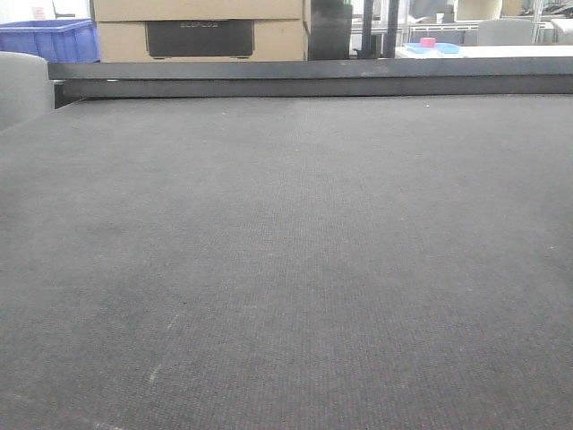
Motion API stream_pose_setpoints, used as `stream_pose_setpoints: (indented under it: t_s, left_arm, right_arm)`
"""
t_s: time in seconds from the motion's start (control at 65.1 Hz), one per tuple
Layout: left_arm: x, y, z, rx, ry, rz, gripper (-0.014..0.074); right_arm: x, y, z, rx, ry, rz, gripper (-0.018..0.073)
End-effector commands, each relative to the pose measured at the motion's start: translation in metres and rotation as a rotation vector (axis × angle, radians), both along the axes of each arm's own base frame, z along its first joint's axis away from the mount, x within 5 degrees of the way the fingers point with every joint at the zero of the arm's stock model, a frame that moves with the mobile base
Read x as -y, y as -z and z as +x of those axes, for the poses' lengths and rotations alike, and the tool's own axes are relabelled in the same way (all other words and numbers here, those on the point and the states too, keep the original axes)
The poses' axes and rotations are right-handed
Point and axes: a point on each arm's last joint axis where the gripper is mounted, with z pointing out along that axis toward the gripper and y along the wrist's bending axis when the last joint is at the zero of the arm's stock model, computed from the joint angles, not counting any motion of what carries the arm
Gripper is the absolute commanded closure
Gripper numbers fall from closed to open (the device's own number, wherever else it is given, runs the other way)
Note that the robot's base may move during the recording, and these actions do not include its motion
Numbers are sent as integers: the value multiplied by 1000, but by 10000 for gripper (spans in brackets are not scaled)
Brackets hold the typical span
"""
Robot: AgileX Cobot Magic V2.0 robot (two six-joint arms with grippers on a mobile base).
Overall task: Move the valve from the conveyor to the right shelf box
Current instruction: 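Close the left and right grippers around each valve body, then lift both held valves up off the conveyor surface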
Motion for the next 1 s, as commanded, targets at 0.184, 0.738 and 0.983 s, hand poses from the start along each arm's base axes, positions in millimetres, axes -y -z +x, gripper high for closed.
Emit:
stream_pose_setpoints:
  t_s: [0.184,0.738,0.983]
  left_arm:
    - [0,-45,-79,393,-13,-24,708]
    - [-2,-112,-180,904,-12,-24,708]
    - [-2,-112,-181,904,-12,-24,708]
  right_arm:
    - [2,-31,-33,273,9,0,713]
    - [5,-111,-86,796,29,14,713]
    - [5,-115,-87,805,28,15,713]
